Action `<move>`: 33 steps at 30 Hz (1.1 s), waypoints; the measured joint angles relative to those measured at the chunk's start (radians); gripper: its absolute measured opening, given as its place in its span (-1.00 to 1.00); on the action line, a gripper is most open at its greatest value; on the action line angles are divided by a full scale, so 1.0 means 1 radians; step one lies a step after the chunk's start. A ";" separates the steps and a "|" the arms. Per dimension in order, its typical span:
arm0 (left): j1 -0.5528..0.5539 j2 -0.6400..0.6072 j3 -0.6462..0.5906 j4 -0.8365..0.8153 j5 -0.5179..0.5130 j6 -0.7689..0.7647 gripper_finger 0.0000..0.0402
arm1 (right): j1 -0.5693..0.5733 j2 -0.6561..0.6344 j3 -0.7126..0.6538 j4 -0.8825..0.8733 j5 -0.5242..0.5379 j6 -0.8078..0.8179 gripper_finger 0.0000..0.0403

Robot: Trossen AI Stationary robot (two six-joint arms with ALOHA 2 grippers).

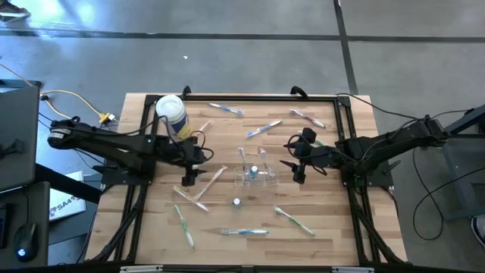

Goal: Pick & Place toothbrushing station
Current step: Put the top blue mouthwash into the transparent organizer

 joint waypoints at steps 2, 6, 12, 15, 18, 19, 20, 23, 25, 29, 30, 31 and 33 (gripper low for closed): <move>-0.005 -0.002 0.016 -0.069 -0.027 0.024 0.17 | -0.004 0.010 0.000 0.005 0.000 0.001 0.28; -0.003 -0.001 0.036 -0.194 -0.046 0.031 0.17 | -0.013 0.024 0.000 0.002 -0.004 0.004 0.28; -0.003 -0.001 0.036 -0.228 -0.050 0.030 0.17 | -0.013 0.035 0.000 0.003 -0.004 0.005 0.28; -0.003 0.000 0.037 -0.228 -0.043 0.012 0.17 | -0.013 0.039 0.000 0.000 -0.005 0.008 0.28; -0.003 0.004 0.037 -0.232 -0.039 0.012 0.17 | -0.013 0.038 0.000 0.002 -0.006 0.008 0.28; -0.003 0.004 0.037 -0.236 -0.038 0.012 0.17 | -0.013 0.042 0.000 0.002 -0.006 0.008 0.28; -0.003 0.004 0.037 -0.239 -0.037 0.012 0.17 | -0.013 0.045 0.000 0.002 -0.006 0.008 0.28; -0.003 0.004 0.038 -0.247 -0.034 0.012 0.17 | -0.013 0.048 0.000 0.001 -0.008 0.008 0.28; -0.003 0.004 0.038 -0.244 -0.034 0.012 0.17 | -0.013 0.046 0.000 0.002 -0.008 0.008 0.28; -0.003 0.004 0.003 -0.186 -0.028 0.025 0.17 | -0.013 0.047 0.000 0.001 -0.008 0.008 0.28; -0.003 0.004 -0.010 -0.182 -0.025 0.028 0.17 | -0.013 0.046 0.000 0.002 -0.008 0.008 0.28; -0.003 0.005 -0.015 -0.182 -0.025 0.030 0.17 | -0.013 0.046 0.000 0.002 -0.008 0.008 0.28; -0.003 0.004 -0.015 -0.171 -0.040 0.020 0.17 | -0.013 0.046 0.000 0.001 -0.008 0.008 0.28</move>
